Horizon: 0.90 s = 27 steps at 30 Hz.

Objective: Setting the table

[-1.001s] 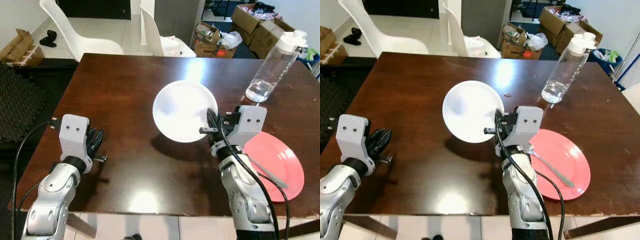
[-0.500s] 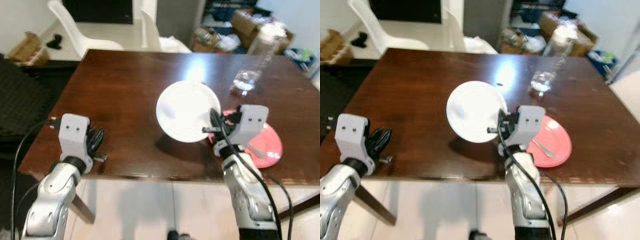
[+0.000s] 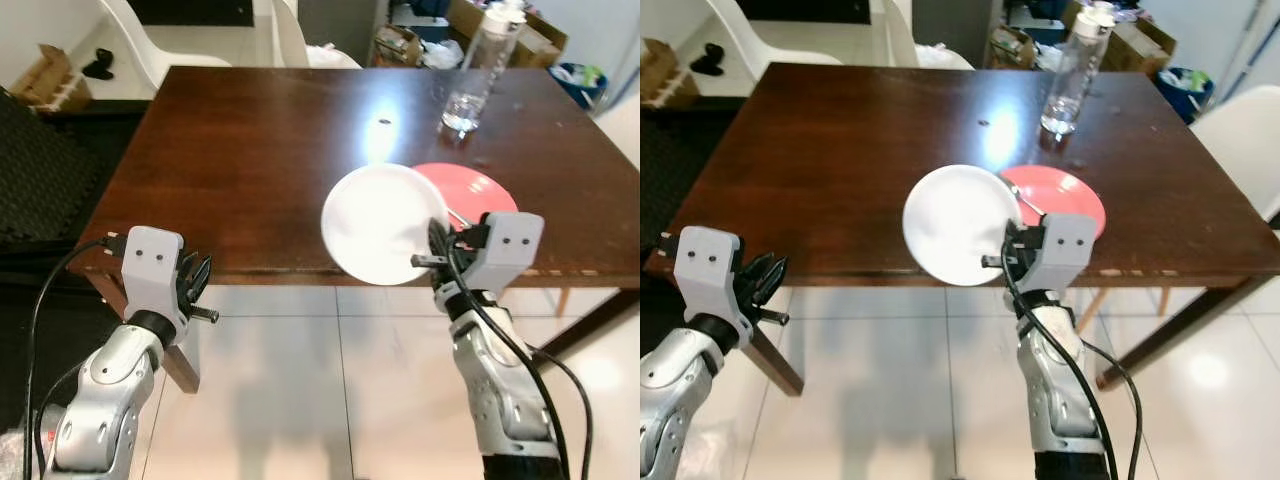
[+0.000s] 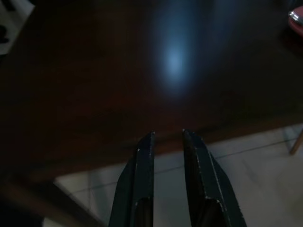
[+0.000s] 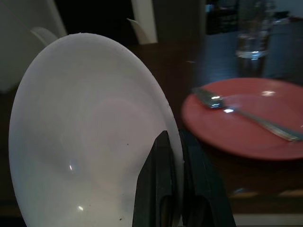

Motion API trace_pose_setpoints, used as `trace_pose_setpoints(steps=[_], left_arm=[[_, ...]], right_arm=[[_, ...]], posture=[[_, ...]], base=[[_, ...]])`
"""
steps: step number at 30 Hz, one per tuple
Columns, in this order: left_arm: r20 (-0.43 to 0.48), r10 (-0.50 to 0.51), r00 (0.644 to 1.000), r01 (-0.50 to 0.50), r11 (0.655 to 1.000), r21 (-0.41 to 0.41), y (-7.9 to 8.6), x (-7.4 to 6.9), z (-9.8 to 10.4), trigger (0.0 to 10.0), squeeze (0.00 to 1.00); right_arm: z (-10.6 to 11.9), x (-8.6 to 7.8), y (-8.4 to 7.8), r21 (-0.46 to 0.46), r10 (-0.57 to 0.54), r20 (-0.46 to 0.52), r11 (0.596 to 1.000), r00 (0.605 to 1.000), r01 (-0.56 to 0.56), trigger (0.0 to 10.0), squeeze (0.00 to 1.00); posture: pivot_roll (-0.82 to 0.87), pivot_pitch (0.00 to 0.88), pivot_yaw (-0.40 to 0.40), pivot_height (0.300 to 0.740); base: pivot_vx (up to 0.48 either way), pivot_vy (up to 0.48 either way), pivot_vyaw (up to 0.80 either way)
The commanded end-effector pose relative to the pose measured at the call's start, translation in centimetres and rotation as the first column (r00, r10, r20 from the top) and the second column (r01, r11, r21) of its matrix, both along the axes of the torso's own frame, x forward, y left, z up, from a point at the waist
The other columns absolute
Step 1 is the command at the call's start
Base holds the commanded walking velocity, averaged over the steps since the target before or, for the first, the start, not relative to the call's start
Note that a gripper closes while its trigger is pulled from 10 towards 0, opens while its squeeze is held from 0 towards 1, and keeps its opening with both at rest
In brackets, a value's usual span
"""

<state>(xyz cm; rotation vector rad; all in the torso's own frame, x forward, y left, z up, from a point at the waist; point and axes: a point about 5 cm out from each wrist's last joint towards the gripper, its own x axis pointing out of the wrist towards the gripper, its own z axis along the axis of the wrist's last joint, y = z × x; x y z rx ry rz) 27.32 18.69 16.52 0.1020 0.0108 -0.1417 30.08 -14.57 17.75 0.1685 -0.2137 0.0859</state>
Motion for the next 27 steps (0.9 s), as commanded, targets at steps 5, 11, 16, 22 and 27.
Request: trace_pose_setpoints(steps=[5,11,16,22,27], left_arm=[[-0.022,0.012,1.000,-0.012,1.000,0.008,0.3,-0.2,-0.5,10.0,0.00],[-0.043,0.011,0.999,-0.010,1.000,0.027,0.2,-0.2,-1.0,10.0,0.00],[-0.074,0.021,0.997,-0.017,0.999,0.050,0.4,-0.2,-1.9,10.0,0.00],[-0.125,0.061,0.990,-0.051,0.996,0.077,1.4,-0.3,-3.6,10.0,0.00],[-0.192,0.102,0.976,-0.084,0.992,0.095,2.4,-0.8,-5.9,10.0,0.00]], right_arm=[[0.0,-0.1,0.2,-0.005,0.008,0.006,1.000,1.000,-0.008,10.0,0.00],[-1.1,-0.1,0.0,-0.026,0.003,-0.040,1.000,0.999,-0.004,10.0,0.00],[-3.1,-0.2,-0.4,-0.057,-0.012,-0.109,0.998,0.994,0.005,10.0,0.00],[-6.9,-0.7,-2.4,-0.097,-0.072,-0.239,0.994,0.968,0.050,10.0,0.00],[-11.2,-1.8,-4.5,-0.184,-0.131,-0.373,0.981,0.919,0.065,10.0,0.00]], posture=[[-0.01,0.071,0.042,0.740],[-0.01,0.071,0.042,0.740],[-0.01,0.071,0.043,0.740],[-0.02,0.074,0.045,0.740],[-0.01,0.074,0.043,0.740]], base=[[-0.283,0.000,0.00],[-0.046,0.000,0.00],[0.000,0.000,0.00],[0.000,0.000,-0.67],[0.000,0.000,-0.80]])
